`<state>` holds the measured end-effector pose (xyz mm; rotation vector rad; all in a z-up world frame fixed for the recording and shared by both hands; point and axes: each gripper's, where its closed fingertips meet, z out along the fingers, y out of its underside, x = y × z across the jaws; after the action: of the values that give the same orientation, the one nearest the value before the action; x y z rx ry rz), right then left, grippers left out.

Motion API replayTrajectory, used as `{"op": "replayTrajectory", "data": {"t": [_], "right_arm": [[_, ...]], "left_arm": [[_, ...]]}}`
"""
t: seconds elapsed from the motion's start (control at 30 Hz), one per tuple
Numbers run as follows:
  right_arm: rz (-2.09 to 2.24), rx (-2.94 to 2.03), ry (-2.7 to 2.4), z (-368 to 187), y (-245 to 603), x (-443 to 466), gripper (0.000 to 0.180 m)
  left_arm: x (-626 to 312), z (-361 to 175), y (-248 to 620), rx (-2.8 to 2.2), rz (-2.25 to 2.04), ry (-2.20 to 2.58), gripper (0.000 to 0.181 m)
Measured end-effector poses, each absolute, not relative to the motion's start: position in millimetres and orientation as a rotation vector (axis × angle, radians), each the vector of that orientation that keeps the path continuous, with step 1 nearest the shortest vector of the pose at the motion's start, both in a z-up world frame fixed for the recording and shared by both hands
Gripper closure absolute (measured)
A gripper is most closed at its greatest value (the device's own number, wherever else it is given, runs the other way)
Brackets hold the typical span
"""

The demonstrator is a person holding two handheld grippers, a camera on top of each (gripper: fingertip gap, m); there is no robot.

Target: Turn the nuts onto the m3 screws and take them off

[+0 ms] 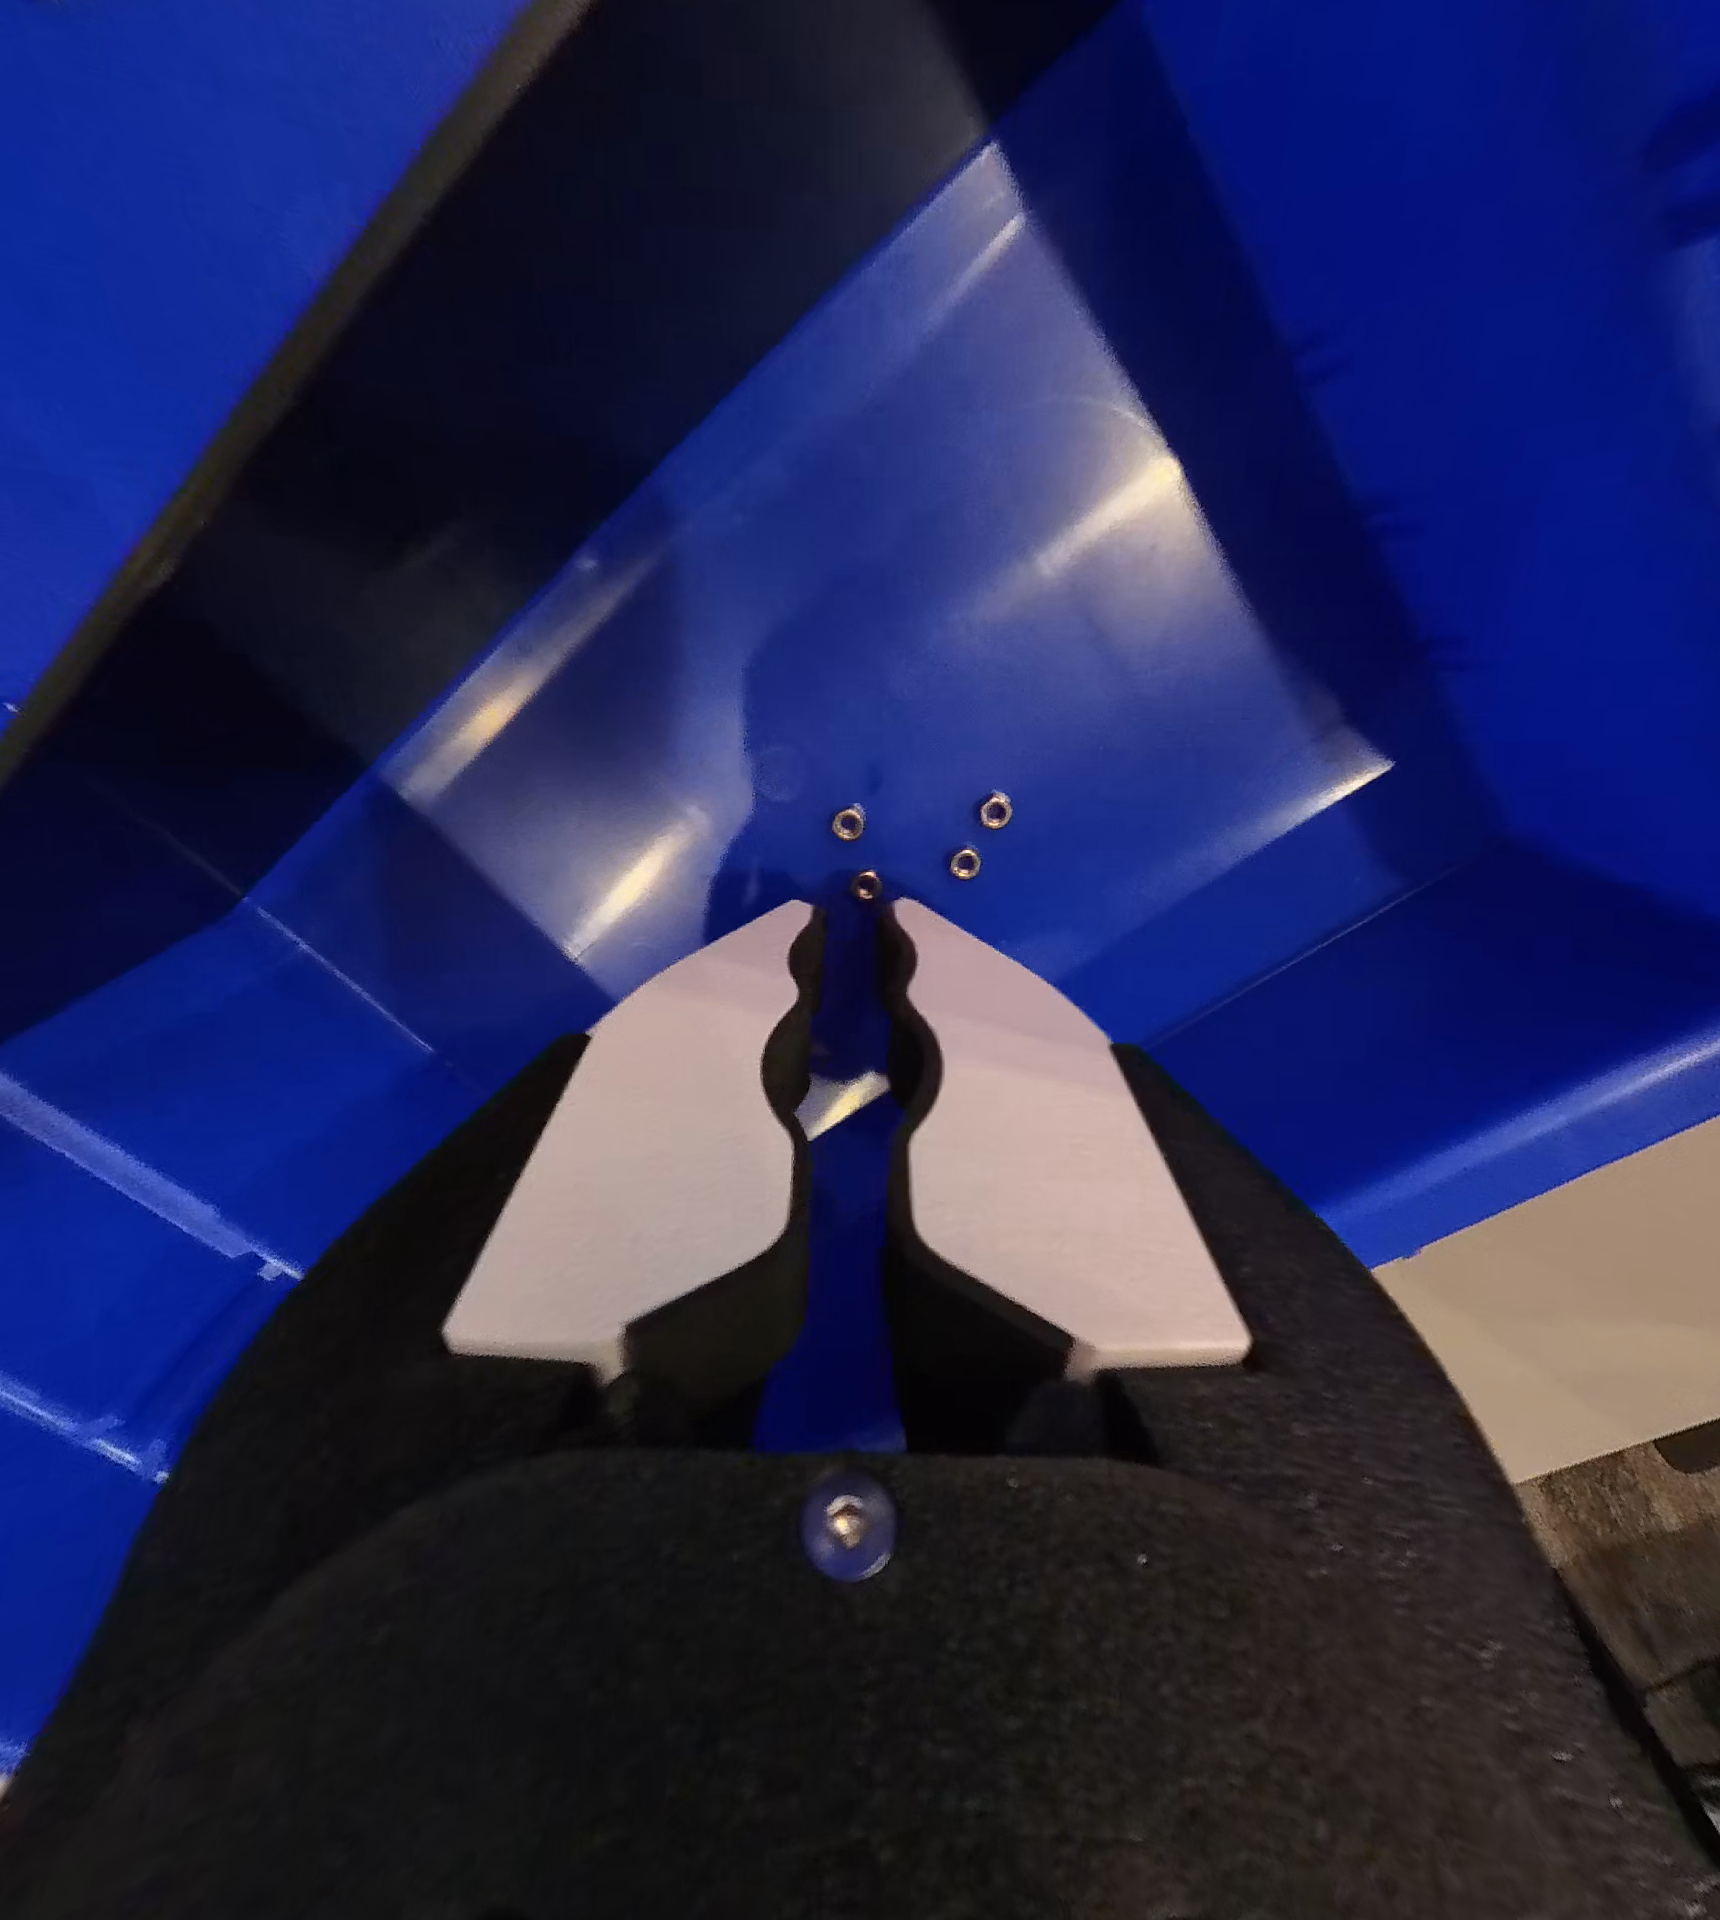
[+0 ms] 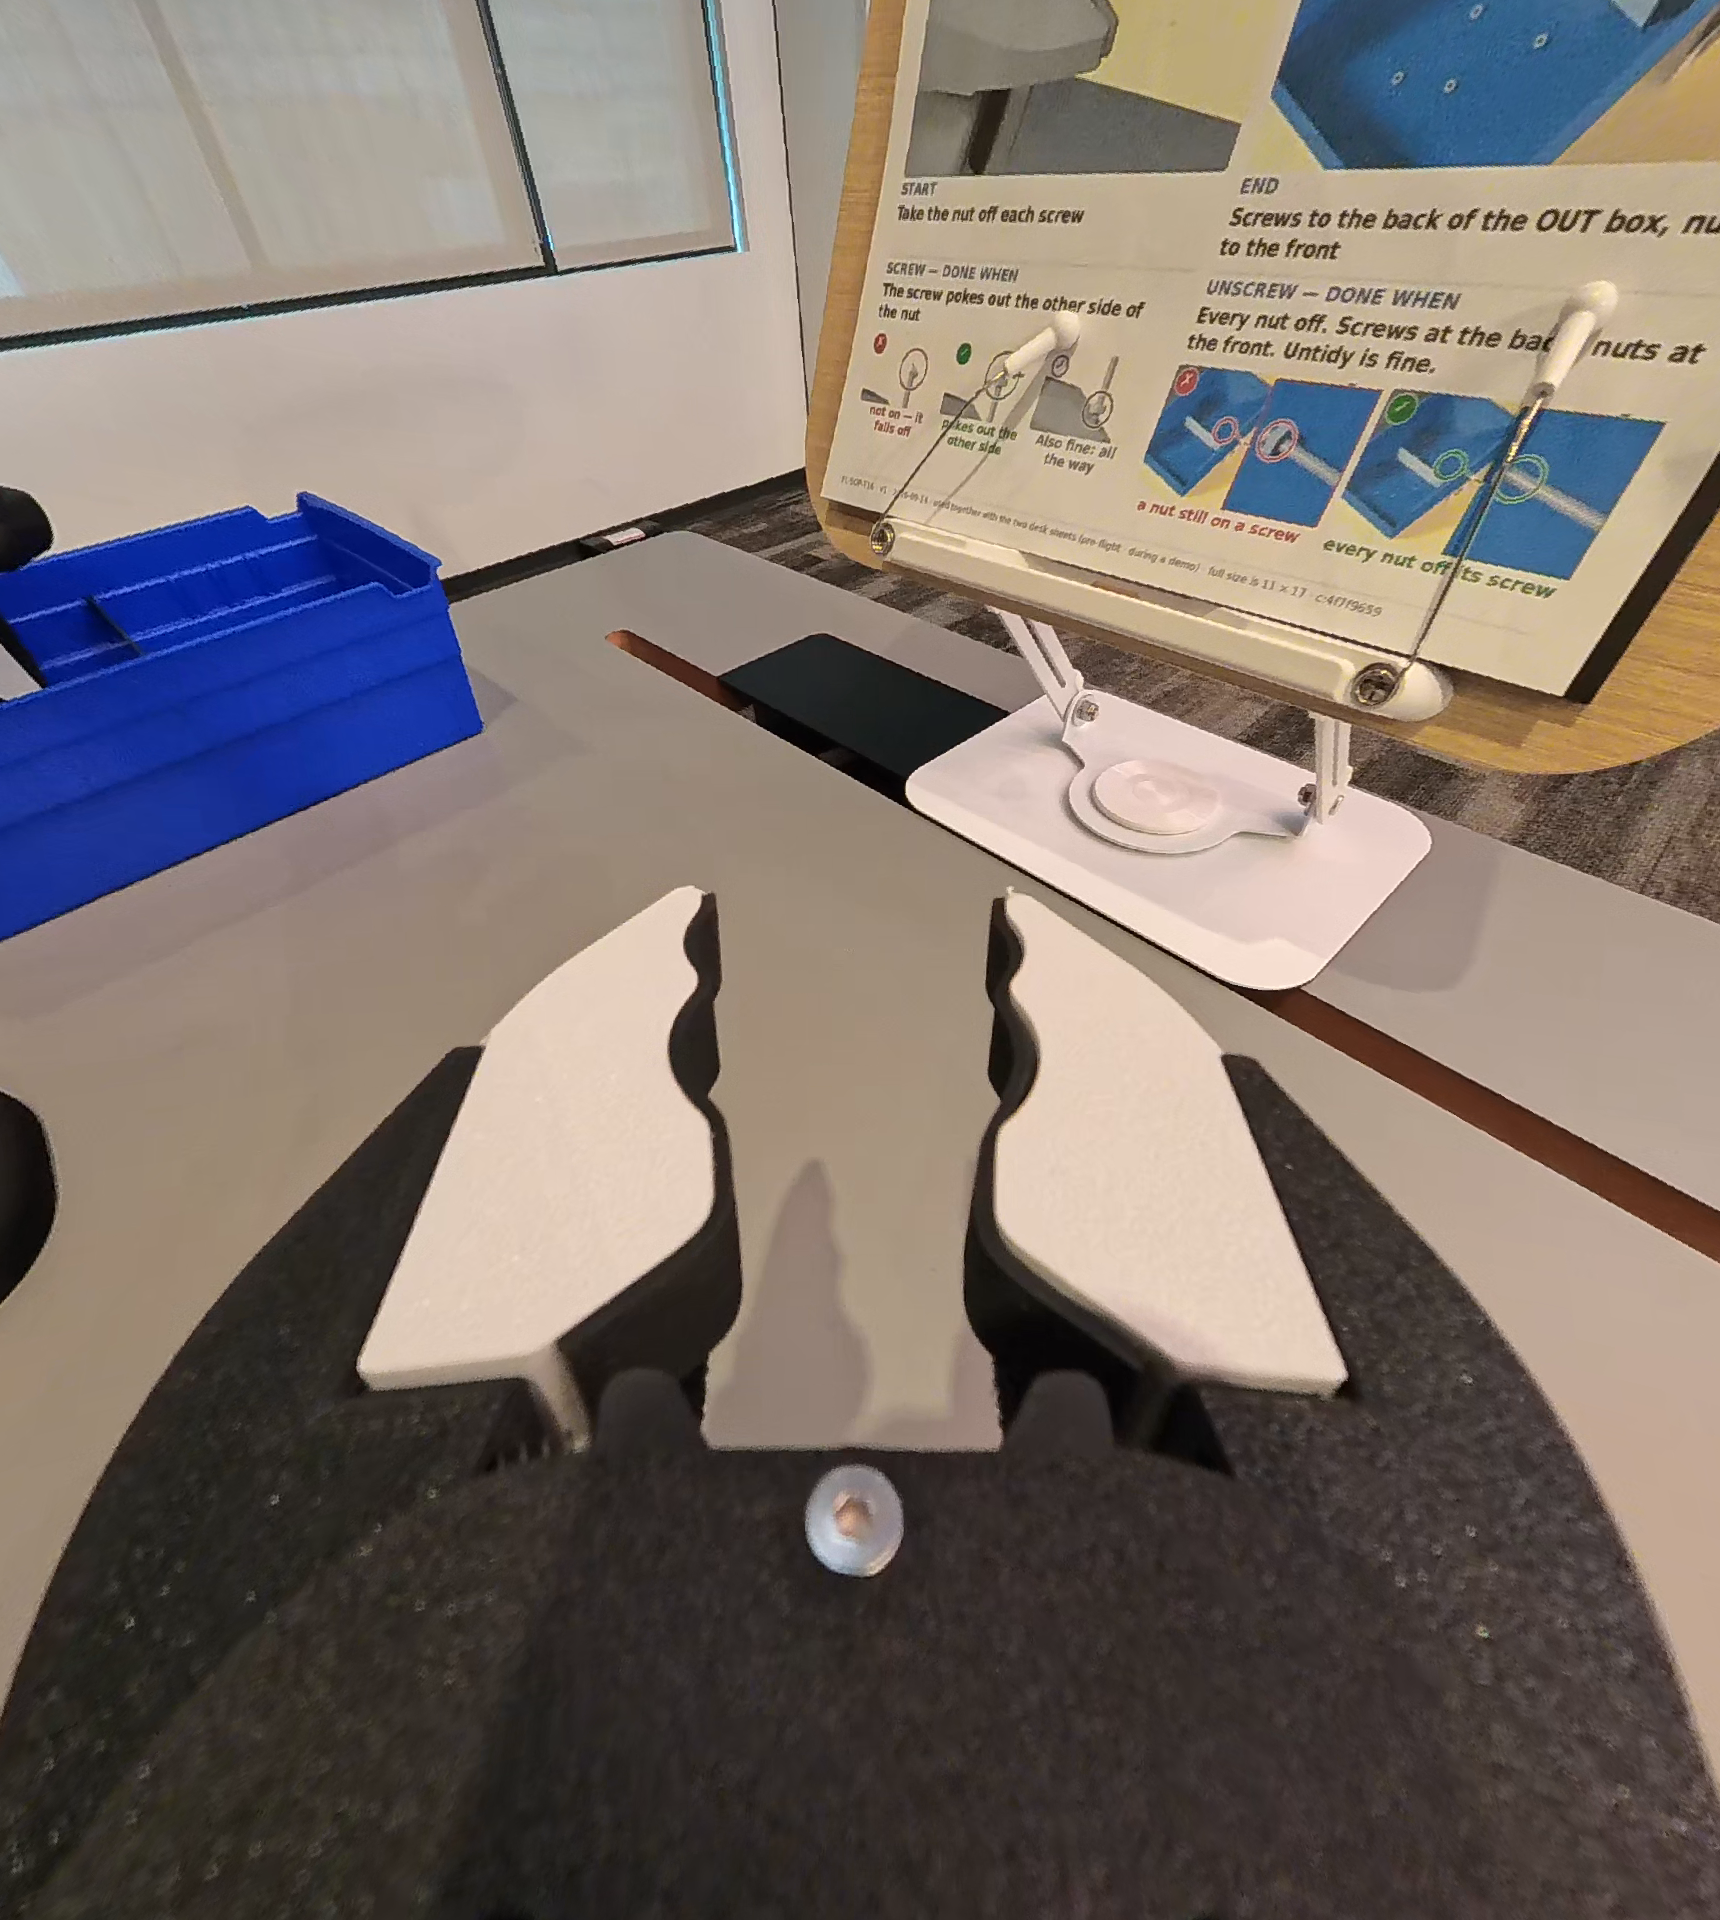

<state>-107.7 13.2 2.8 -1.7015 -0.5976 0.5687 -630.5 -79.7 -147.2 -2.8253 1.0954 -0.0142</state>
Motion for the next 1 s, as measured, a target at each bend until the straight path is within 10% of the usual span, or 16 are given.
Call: {"op": "replayTrajectory", "data": {"t": [0.03, 1.0], "right_arm": [[0.568, -1.703, -0.599, 2.5, 13.2, -107.8, 0.131], [0.540, -1.683, -0.648, -1.7, 11.0, -117.3, 0.136]], "left_arm": [[-631.1, -147.1, -79.0, -2.819, -0.011, 1.098, 0.170], [-630.8, -142.6, -80.4, -2.480, 0.054, 1.661, 0.164]]}}
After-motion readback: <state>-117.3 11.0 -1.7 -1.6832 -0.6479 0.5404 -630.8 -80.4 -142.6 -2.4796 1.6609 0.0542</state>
